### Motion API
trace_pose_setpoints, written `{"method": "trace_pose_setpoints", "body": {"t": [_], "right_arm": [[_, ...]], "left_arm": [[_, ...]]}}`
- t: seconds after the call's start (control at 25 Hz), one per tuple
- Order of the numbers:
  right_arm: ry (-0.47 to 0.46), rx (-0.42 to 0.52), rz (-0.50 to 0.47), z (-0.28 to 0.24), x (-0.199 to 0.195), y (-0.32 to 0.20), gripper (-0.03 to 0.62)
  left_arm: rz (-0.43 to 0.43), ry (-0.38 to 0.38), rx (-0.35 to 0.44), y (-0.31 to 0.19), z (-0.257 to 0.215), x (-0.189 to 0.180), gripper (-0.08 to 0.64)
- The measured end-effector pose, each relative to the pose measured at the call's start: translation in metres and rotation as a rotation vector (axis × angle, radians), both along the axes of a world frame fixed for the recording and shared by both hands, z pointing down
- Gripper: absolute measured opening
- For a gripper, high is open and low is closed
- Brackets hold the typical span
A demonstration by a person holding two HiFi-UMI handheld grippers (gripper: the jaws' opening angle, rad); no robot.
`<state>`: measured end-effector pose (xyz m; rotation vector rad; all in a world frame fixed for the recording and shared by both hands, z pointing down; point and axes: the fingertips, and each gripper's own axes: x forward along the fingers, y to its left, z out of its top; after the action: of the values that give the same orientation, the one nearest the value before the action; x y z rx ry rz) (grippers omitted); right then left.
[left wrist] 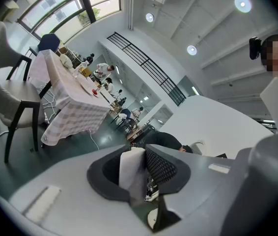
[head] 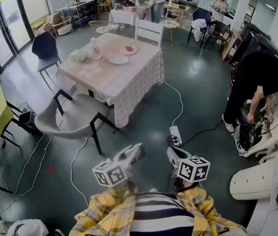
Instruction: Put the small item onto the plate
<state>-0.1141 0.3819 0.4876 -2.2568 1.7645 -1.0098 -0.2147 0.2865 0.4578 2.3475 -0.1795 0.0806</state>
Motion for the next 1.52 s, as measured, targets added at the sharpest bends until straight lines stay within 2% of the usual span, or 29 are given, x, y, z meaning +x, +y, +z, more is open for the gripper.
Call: {"method": "trace_pose_setpoints", "body": {"t": [0.48, 0.68, 0.96, 1.24, 1.52], "right_arm": [[-0.015, -0.006, -0.005, -0.001, 0.000, 0.014, 0.002], [-0.055, 0.016, 0.002, 0.000, 0.003, 0.015, 0.002], [-0.060, -0.033, -0.060, 0.013, 0.008, 0.019, 0.002], [-0.059, -0.042, -0.111, 0.024, 0.020, 0.011, 0.002], [-0.075, -0.071, -0.140, 0.033, 0.030, -0.017, 0.002]], "left_arm": [[-0.020, 0.000, -0.003, 0.011, -0.002, -0.002, 0.086], [-0.044, -0.009, -0.018, 0.013, 0.004, -0.002, 0.086], [-0.100, -0.016, -0.026, 0.015, 0.008, 0.006, 0.086], [-0.118, -0.028, -0.041, 0.025, 0.021, 0.019, 0.086], [-0.147, -0.051, -0.062, -0.009, 0.032, 0.030, 0.086]]}}
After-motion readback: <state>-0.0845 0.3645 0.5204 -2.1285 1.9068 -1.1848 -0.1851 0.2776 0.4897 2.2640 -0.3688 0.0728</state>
